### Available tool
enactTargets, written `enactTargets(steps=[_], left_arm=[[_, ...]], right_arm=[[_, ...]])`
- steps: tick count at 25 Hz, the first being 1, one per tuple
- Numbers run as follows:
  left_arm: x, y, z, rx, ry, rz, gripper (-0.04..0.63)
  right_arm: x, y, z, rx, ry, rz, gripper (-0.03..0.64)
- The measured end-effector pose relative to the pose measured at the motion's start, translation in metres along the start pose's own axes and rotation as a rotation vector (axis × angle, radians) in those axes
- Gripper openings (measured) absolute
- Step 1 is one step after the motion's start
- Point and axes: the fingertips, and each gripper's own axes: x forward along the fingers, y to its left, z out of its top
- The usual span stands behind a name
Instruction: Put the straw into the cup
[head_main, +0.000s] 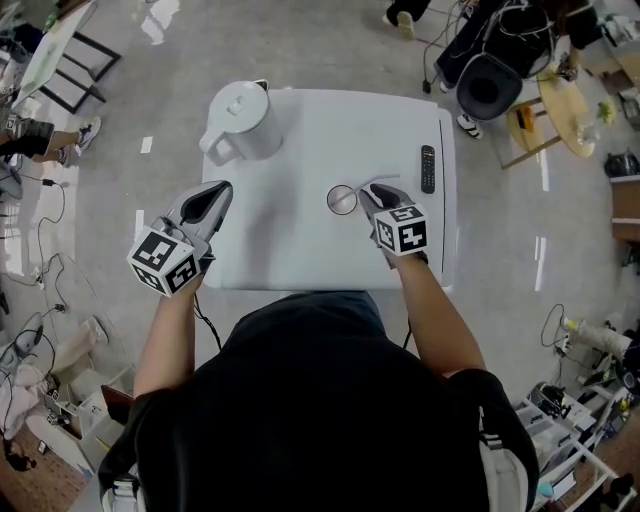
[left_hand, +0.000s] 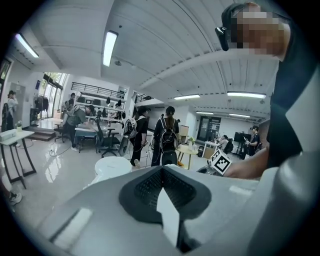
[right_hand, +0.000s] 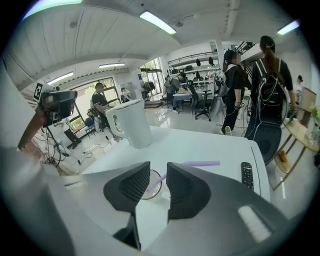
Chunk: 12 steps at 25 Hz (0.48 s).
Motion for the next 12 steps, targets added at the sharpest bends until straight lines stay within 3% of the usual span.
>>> enactTargets(steps=[12], left_arm=[[-0.018, -0.022, 0.021, 0.042, -0.038, -0.032, 0.000]], right_arm=[[-0.044, 0.003, 0.001, 0.008, -0.044, -0.057, 0.121]])
